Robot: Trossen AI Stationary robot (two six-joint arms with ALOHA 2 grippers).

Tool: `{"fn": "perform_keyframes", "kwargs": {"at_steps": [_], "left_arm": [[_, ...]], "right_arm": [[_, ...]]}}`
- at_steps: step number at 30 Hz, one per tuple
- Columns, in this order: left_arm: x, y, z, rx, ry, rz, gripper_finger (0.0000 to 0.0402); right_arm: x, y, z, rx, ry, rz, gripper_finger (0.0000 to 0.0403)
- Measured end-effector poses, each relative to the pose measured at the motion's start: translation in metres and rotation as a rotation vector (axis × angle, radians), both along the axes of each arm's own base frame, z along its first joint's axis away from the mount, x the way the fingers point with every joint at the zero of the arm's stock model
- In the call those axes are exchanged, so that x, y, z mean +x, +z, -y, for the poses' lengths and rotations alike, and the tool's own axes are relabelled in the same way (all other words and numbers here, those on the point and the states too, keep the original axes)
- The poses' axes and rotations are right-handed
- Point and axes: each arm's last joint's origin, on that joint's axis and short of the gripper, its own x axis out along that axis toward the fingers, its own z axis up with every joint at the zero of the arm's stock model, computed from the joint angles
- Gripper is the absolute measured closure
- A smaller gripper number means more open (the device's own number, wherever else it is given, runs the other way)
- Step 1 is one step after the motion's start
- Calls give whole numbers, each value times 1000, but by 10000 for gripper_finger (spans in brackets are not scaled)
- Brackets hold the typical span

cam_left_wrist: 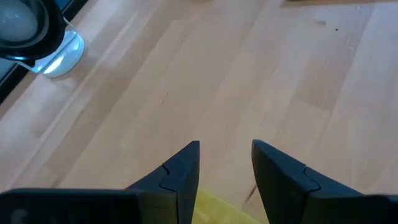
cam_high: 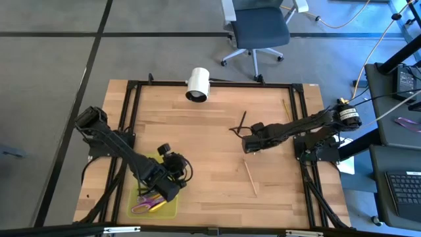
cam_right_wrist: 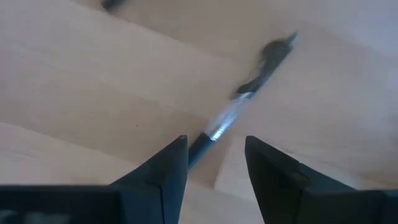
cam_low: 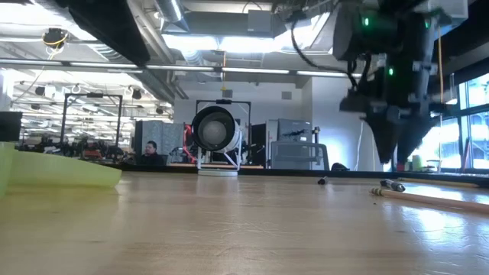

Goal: Pick & place school supplies into a supply box
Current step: Put the black pen into the yellow supply box

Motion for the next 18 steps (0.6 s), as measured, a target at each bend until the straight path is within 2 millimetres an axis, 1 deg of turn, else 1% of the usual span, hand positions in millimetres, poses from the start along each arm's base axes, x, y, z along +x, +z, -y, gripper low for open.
{"fn": "perform_keyframes", "kwargs": {"at_steps": [3,6,15,18], "left_arm": [[0,0,0,9,-11,-7,266],[0,0,0,8,-10,-6,268],[0,0,0,7,-9,-5,266],[0,0,0,6,-10,-4,269]], "right_arm": [[-4,-14,2,21,-8,30,238],[-8,-23,3,38,-48,49,238],[-13,-34,3,58,-54,79,238],[-16,-37,3,72,-53,68,248]]}}
